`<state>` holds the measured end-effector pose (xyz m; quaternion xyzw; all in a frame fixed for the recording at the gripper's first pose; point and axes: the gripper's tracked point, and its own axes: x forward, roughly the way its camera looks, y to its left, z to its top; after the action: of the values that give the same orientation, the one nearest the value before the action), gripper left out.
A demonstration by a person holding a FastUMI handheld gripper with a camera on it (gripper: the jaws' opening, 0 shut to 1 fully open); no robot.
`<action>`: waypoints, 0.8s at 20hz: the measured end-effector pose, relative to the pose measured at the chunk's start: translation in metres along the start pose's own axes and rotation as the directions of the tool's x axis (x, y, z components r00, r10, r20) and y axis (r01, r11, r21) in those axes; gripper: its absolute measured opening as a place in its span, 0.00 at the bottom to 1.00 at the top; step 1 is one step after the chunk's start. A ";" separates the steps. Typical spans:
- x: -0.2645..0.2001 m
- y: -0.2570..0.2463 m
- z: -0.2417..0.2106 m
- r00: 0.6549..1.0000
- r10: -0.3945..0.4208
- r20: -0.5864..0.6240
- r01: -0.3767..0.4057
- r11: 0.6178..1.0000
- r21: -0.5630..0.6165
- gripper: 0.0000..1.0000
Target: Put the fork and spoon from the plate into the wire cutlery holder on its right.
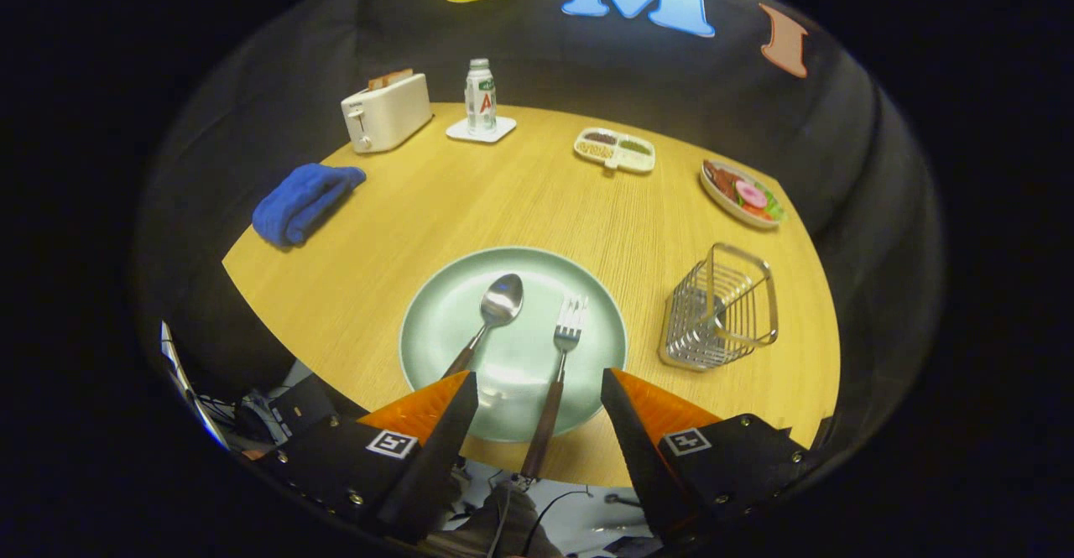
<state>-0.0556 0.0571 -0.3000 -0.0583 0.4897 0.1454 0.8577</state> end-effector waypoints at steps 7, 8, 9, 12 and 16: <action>0.024 0.000 -0.018 0.992 0.007 -0.124 -0.008 1.000 -0.003 0.91; 0.026 0.000 -0.020 0.990 0.005 -0.140 -0.006 1.000 -0.009 0.91; 0.026 -0.001 -0.020 0.989 -0.004 -0.145 0.001 1.000 -0.019 0.91; 0.032 0.002 -0.018 0.987 0.002 -0.162 -0.008 0.999 -0.039 0.91; 0.039 0.003 -0.023 0.977 -0.012 -0.214 -0.002 0.998 -0.064 0.87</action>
<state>-0.0570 0.0615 -0.3447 -0.1024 0.5742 0.1516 0.7980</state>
